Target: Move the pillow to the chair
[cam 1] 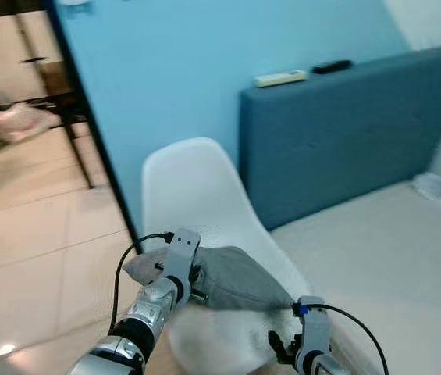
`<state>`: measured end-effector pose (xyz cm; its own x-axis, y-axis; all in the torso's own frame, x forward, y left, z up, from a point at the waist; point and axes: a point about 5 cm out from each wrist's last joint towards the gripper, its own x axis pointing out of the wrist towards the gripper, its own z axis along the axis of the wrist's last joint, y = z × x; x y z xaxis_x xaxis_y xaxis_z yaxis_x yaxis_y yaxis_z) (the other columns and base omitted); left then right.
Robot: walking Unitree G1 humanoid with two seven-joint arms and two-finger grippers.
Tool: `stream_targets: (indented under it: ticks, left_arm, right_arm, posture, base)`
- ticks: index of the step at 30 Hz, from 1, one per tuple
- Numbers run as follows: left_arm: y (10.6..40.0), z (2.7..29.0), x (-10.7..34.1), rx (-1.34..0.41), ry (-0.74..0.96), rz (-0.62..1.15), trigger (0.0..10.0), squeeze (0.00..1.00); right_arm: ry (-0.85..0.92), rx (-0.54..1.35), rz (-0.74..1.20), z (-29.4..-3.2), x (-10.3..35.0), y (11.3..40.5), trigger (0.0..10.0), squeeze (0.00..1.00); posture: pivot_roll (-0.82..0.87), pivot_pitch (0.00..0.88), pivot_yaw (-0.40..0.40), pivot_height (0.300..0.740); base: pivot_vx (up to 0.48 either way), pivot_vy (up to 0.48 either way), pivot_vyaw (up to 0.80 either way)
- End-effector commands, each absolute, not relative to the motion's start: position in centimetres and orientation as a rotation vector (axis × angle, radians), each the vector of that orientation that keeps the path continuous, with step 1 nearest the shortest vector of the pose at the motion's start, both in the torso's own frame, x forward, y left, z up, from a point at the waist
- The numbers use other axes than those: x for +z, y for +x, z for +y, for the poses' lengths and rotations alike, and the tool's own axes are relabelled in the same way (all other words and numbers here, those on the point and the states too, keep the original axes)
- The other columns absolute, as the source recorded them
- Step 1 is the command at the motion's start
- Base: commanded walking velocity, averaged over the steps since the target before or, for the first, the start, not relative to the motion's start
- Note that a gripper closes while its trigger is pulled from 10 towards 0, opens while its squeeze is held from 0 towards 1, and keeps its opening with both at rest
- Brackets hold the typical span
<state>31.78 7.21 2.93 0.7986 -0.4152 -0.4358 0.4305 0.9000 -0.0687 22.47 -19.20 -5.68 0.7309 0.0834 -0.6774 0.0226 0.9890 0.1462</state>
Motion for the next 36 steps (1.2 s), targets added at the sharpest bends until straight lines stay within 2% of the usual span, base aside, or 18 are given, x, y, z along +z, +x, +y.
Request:
stream_targets:
  ticks: [1, 6, 10, 19, 26, 36]
  left_arm:
    - [31.1, 7.2, 2.0, -0.466, 0.083, 0.482, 10.0, 0.0]
    - [29.9, 6.9, 0.8, -0.494, 0.127, 0.525, 10.0, 0.0]
    - [29.1, 7.4, -0.3, -0.504, 0.261, 0.555, 10.0, 0.0]
    - [27.7, 10.7, -2.3, -0.419, 0.499, 0.625, 10.0, 0.0]
    - [26.6, 11.3, -3.4, -0.41, 0.498, 0.673, 10.0, 0.0]
    - [25.6, 10.0, -4.0, -0.448, 0.451, 0.699, 10.0, 0.0]
  right_arm:
    - [0.165, 0.027, 0.738, -19.0, -5.6, 22.7, 10.0, 0.0]
    - [0.168, 0.023, 0.757, -19.1, -5.7, 22.5, 10.0, 0.0]
    - [0.167, 0.021, 0.769, -19.2, -5.8, 22.3, 10.0, 0.0]
    - [0.179, 0.026, 0.792, -19.2, -6.0, 22.1, 10.0, 0.0]
    - [0.198, 0.013, 0.782, -19.1, -5.9, 22.2, 10.0, 0.0]
    - [0.161, 0.01, 0.791, -19.4, -5.8, 22.5, 10.0, 0.0]
  posture:
    - [-0.15, 0.0, 0.065, 0.74]
    - [-0.16, 0.0, 0.062, 0.74]
    - [-0.16, 0.0, 0.06, 0.74]
    - [-0.16, 0.0, 0.059, 0.74]
    - [-0.16, 0.0, 0.057, 0.74]
    - [-0.17, 0.0, 0.058, 0.736]
  base:
    - [0.0, 0.0, 0.0]
    - [0.0, 0.0, 0.0]
    - [0.0, 0.0, 0.0]
    - [0.0, 0.0, 0.0]
    - [0.0, 0.0, 0.0]
    - [0.0, 0.0, -0.19]
